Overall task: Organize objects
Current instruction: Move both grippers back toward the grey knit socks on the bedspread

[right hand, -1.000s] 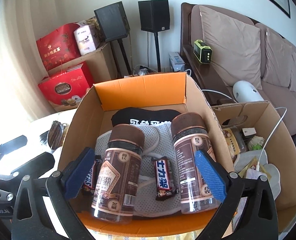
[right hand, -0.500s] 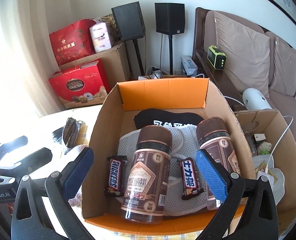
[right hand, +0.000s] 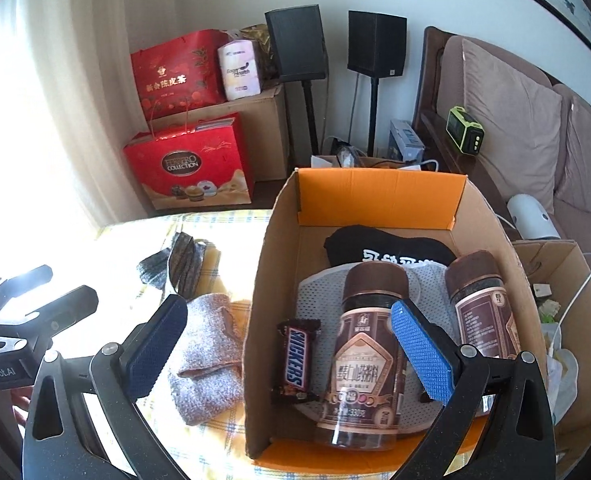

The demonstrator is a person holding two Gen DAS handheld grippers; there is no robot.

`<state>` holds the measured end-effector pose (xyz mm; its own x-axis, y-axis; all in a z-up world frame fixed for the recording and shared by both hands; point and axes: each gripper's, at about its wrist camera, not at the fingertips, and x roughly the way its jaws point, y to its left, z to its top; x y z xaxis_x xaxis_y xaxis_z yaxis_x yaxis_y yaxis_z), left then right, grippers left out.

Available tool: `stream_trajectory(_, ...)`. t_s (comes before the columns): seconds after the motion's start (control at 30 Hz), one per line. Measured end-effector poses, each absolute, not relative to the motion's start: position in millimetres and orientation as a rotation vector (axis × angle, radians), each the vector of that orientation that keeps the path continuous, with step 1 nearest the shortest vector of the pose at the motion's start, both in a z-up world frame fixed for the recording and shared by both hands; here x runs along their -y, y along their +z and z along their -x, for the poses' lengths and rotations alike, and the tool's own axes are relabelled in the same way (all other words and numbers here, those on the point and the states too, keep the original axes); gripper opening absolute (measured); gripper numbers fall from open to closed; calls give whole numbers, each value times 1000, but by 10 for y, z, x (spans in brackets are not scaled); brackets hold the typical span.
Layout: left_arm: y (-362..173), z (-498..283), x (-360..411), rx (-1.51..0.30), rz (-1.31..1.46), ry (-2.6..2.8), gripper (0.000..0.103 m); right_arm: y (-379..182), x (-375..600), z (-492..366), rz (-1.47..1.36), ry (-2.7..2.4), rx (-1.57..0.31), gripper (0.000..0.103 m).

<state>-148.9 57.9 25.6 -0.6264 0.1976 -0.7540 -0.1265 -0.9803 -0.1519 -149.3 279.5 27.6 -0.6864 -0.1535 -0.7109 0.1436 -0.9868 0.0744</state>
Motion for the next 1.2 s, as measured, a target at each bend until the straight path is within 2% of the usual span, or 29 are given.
stream_trajectory(0.5, 37, 1546, 33, 192, 1336, 2692, 103, 99, -2181, 1643, -1182, -2643, -40, 103)
stream_trajectory(0.8, -294, 1415, -36, 162, 1361, 2592, 103, 9, -2051, 1710, -1184, -2624, -38, 102)
stream_trajectory(1.07, -473, 1382, 93, 170, 1412, 2605, 103, -94, -1844, 1702, -1227, -2545, -117, 94)
stream_trajectory(1.2, -440, 1386, 271, 203, 1408, 2645, 103, -205, -1718, 1706, -1250, -2507, -164, 82)
